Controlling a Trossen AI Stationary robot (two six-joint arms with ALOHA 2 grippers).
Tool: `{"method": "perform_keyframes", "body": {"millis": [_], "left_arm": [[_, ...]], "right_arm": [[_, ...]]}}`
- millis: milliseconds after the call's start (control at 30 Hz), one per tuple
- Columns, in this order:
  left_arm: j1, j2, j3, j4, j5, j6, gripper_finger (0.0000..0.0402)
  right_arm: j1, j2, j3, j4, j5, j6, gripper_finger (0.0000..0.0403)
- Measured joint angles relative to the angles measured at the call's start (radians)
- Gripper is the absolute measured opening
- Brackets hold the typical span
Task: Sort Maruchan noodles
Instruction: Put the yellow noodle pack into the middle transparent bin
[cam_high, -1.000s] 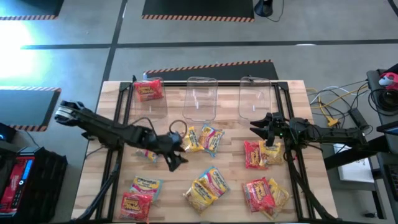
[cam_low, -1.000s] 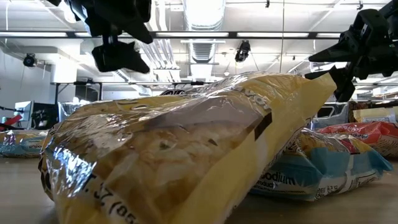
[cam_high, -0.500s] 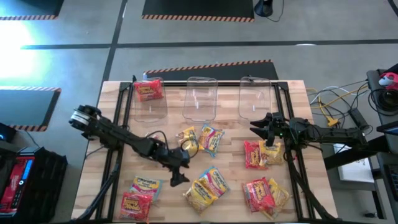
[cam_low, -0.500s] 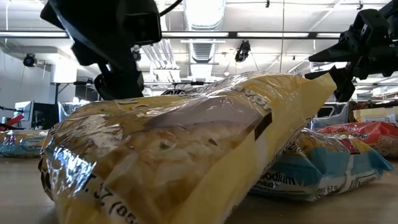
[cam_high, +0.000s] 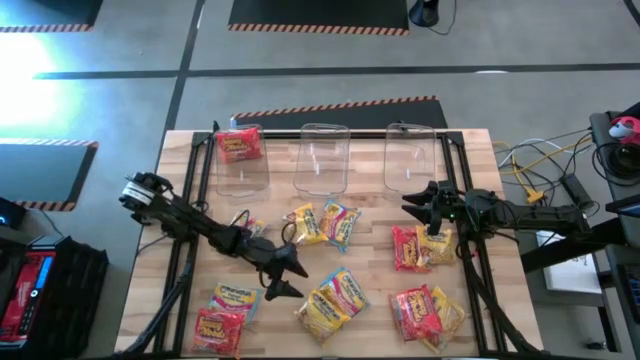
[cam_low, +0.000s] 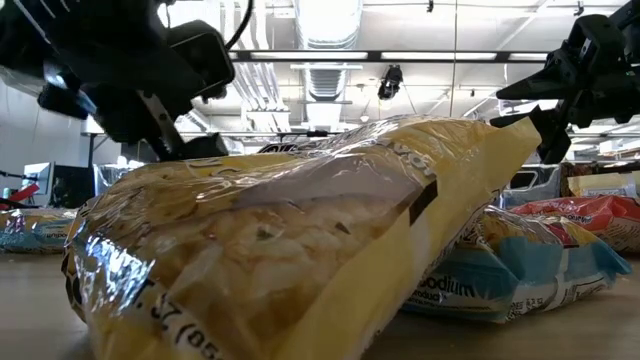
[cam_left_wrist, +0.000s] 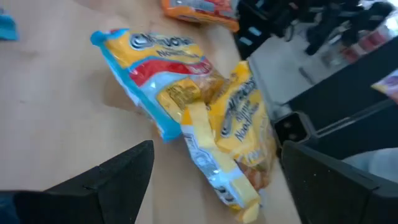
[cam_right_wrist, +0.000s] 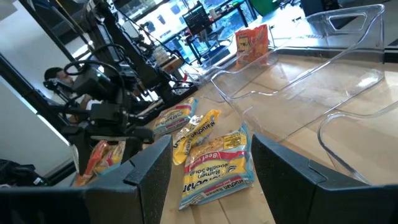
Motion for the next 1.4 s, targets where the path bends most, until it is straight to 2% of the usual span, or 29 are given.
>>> {"method": "perform_keyframes", "body": {"millis": [333,767,1400], "left_arm": [[-0.002,0.168,0.025,0.177,0.062,-0.035,0.0337],[-0.001,0.308,0.035,0.396,0.097,-0.110,0.0337],[-0.015,0.328,0.067,0.369,0.138,-0.101,0.0336]], "right_arm": [[0.000,0.000,0.000,0.000,0.000,0.000,0.0208],[0.000,0.000,0.000,0.000,0.000,0.000,0.0208],[0.000,0.000,0.000,0.000,0.000,0.000,0.0208]]}}
